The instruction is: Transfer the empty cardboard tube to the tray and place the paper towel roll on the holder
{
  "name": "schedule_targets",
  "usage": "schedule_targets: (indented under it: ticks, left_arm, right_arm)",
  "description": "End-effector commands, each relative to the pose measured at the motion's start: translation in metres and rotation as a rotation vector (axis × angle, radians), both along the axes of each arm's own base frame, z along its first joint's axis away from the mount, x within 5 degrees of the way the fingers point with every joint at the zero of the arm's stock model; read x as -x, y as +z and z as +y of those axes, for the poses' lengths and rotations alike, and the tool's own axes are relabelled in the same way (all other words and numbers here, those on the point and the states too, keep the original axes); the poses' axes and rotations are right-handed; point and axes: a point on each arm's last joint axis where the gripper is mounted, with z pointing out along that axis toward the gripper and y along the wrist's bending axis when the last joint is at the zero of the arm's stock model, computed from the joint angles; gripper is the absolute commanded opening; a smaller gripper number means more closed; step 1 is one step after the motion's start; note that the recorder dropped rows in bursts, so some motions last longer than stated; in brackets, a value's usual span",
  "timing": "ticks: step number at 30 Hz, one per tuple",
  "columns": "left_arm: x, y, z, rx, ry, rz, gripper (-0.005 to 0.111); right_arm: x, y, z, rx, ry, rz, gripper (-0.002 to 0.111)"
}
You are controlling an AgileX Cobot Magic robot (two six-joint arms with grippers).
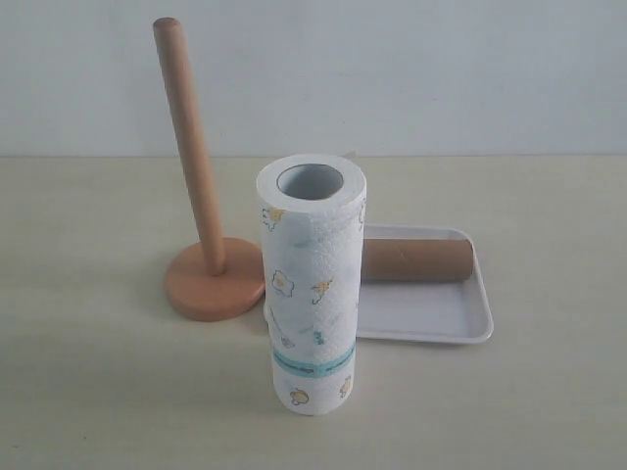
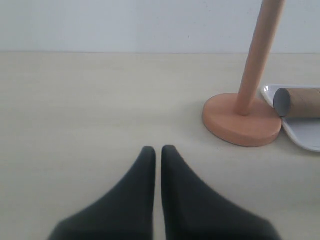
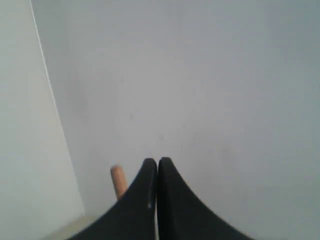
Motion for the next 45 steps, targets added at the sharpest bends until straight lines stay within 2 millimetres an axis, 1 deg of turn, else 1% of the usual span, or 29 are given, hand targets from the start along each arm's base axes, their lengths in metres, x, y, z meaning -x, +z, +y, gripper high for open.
schedule_targets:
  ticks: [1, 2, 3, 4, 6, 8, 10, 12, 17, 18, 19, 20, 21, 22, 24, 26, 27, 31, 34, 42, 45]
  left_arm:
    - [0.000, -0.001, 0.000, -0.011, 0.002, 0.000, 0.004]
    - [0.000, -0.001, 0.000, -0.011, 0.002, 0.000, 0.004]
    - [0.000, -0.001, 0.000, -0.011, 0.002, 0.000, 0.004]
    - [0.000, -0.001, 0.000, -0.011, 0.002, 0.000, 0.004]
    - [0.000, -0.001, 0.000, -0.011, 0.002, 0.000, 0.004]
    - [0.000, -0.001, 0.000, -0.011, 0.002, 0.000, 0.004]
    - [0.000, -0.001, 0.000, -0.011, 0.002, 0.000, 0.004]
    - [0.000, -0.001, 0.000, -0.011, 0.002, 0.000, 0.004]
    - [0.000, -0.001, 0.000, -0.011, 0.002, 0.000, 0.004]
    - [0.000, -0.001, 0.000, -0.011, 0.002, 0.000, 0.004]
    - [0.000, -0.001, 0.000, -0.011, 0.002, 0.000, 0.004]
    - [0.000, -0.001, 0.000, -0.011, 0.002, 0.000, 0.004]
    - [0.000, -0.001, 0.000, -0.011, 0.002, 0.000, 0.004]
    - [0.000, -0.001, 0.000, -0.011, 0.002, 0.000, 0.004]
    - [0.000, -0.001, 0.000, -0.011, 0.002, 0.000, 0.004]
    - [0.000, -0.001, 0.000, -0.011, 0.002, 0.000, 0.004]
    - [0.000, -0.001, 0.000, -0.011, 0.002, 0.000, 0.004]
    - [0.000, -0.001, 0.000, -0.011, 0.002, 0.000, 0.004]
    - [0.000, -0.001, 0.000, -0.011, 0.002, 0.000, 0.004]
    - [0.000, -0.001, 0.000, -0.011, 0.002, 0.000, 0.004]
    - [0.000, -0.001, 0.000, -0.011, 0.002, 0.000, 0.004]
  right_arm:
    - [-0.028, -0.041, 0.028, 0.120, 0.213, 0.142, 0.000]
    - [-0.032, -0.059, 0.033, 0.140, 0.269, 0.167, 0.000]
    - [-0.033, -0.068, 0.034, 0.155, 0.281, 0.185, 0.000]
    - [-0.035, -0.089, 0.036, 0.195, 0.290, 0.245, 0.000]
    - [-0.037, -0.111, 0.038, 0.215, 0.316, 0.329, 0.000]
    - [-0.040, -0.124, 0.041, 0.204, 0.349, 0.396, 0.000]
    - [-0.043, -0.131, 0.043, 0.191, 0.366, 0.439, 0.000]
    - [-0.045, -0.132, 0.044, 0.186, 0.380, 0.431, 0.000]
    - [-0.048, -0.133, 0.051, 0.268, 0.455, 0.406, 0.000]
    - [-0.049, -0.133, 0.052, 0.276, 0.463, 0.406, 0.001]
    - [-0.049, -0.135, 0.052, 0.277, 0.465, 0.412, 0.004]
    - [-0.050, -0.135, 0.052, 0.276, 0.463, 0.417, 0.009]
    - [-0.050, -0.136, 0.053, 0.270, 0.464, 0.422, 0.017]
    - [-0.051, -0.136, 0.053, 0.269, 0.463, 0.424, 0.028]
    - [-0.053, -0.137, 0.052, 0.252, 0.443, 0.432, 0.059]
    - [-0.054, -0.136, 0.052, 0.287, 0.432, 0.392, 0.096]
    - [-0.054, -0.136, 0.052, 0.320, 0.431, 0.357, 0.105]
    - [-0.058, -0.130, 0.056, 0.359, 0.459, 0.298, 0.101]
    - [-0.064, -0.126, 0.058, 0.409, 0.456, 0.251, 0.101]
    - [-0.072, -0.121, 0.059, 0.444, 0.441, 0.213, 0.101]
    - [-0.072, -0.121, 0.068, 0.461, 0.458, 0.183, 0.101]
